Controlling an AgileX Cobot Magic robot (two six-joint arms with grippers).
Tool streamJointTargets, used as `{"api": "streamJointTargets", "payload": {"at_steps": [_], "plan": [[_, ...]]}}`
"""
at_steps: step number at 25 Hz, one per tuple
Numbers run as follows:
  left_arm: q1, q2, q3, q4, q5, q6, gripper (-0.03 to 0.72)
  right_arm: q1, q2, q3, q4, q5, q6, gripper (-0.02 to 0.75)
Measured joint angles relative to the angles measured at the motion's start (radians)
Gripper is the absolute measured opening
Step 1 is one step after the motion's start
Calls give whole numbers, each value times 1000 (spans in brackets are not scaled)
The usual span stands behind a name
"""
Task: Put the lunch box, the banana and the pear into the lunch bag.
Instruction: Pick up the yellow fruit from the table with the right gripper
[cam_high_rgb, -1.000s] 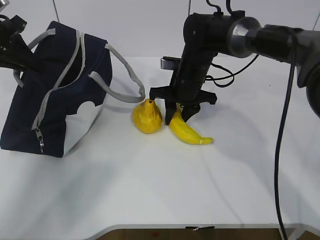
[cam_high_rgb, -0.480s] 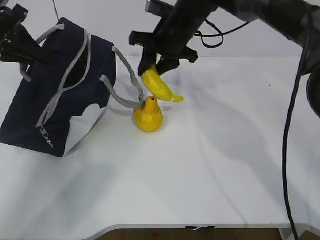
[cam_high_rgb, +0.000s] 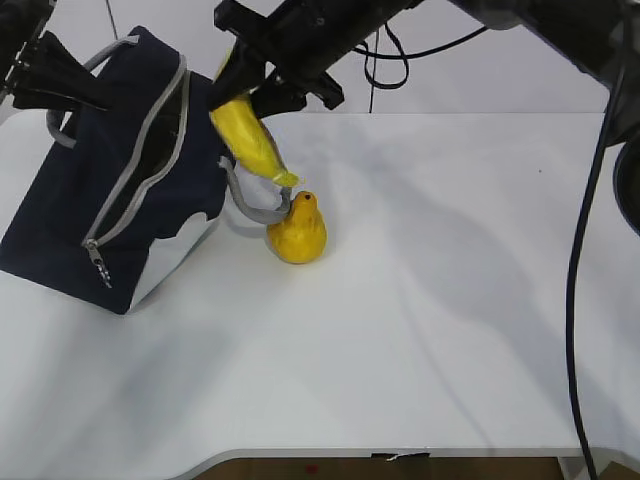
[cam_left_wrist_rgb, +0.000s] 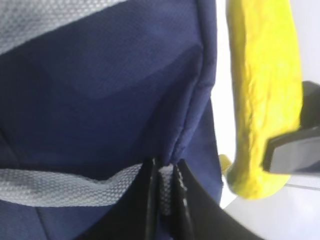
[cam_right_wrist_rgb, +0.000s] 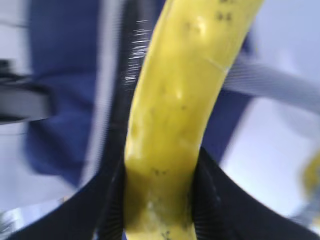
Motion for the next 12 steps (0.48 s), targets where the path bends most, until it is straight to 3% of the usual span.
{"api": "streamJointTargets", "payload": {"at_steps": [4, 12], "plan": [[0, 0, 0, -4, 0, 2, 22, 0, 0, -2, 137, 0, -61, 279], [2, 2, 0, -83, 0, 18, 22, 31, 28, -2, 181, -34, -124, 279]]}}
